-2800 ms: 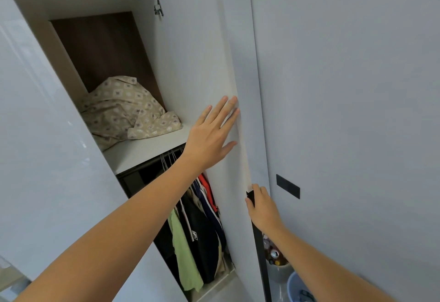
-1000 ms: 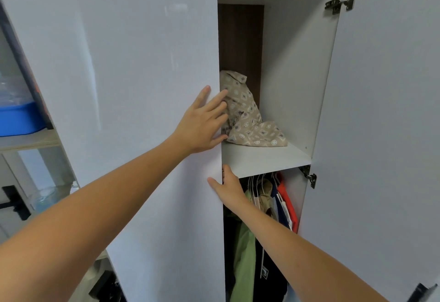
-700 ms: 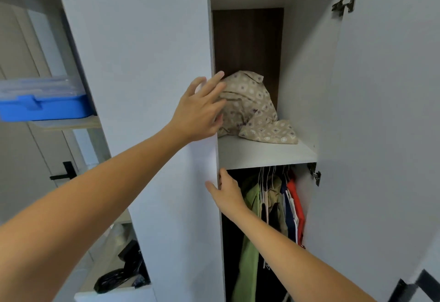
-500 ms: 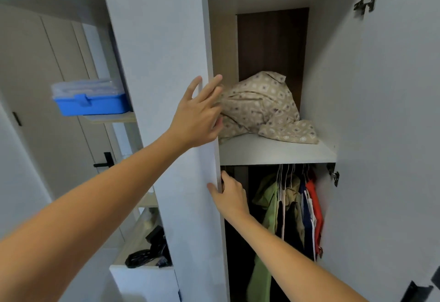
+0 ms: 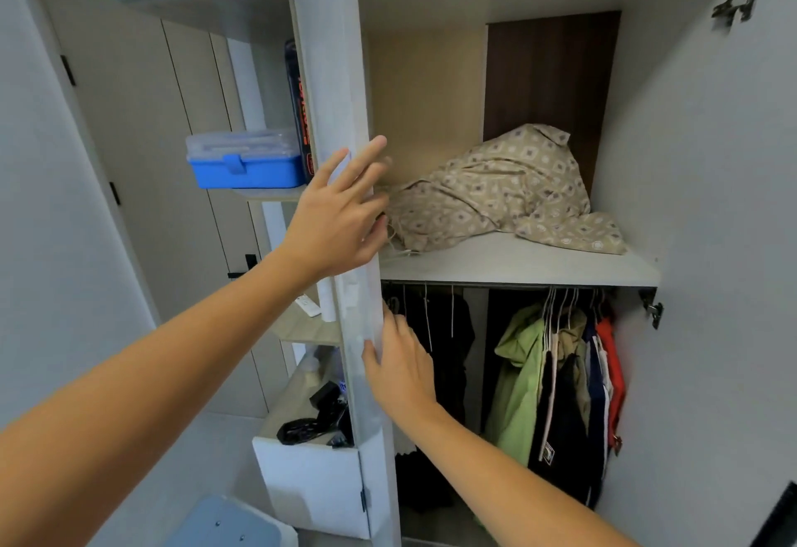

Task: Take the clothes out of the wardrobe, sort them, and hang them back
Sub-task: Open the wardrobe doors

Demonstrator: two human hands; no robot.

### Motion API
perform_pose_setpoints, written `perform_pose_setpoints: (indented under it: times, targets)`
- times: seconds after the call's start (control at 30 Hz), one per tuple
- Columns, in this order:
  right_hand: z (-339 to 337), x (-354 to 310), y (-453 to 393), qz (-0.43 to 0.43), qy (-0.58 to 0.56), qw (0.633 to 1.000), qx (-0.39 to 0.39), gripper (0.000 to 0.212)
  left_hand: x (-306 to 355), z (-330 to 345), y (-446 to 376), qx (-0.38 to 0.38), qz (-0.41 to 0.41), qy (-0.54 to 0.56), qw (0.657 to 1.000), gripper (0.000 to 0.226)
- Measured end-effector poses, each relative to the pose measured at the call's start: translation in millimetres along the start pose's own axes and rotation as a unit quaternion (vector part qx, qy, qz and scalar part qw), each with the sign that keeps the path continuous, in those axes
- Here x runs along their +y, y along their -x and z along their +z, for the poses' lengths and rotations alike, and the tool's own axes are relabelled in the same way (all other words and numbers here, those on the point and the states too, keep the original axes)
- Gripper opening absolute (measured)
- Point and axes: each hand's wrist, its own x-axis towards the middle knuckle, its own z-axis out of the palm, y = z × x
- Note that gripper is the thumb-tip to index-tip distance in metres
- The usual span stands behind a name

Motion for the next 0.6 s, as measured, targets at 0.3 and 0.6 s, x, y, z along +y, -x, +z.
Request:
perform_pose_setpoints:
  times: [0.3,0.6]
  targets:
    - [56,-103,17,0.03,0.011,0.999,-0.011,0.071,-56,-17,75,-0.007,-0.04,-0.007,0.999,0.016]
    - [92,-162,11,0.037,0.07,0.997,-0.007,0.071,-109,-33,127,-0.055,-0.06,-0.018,0.997,0.023]
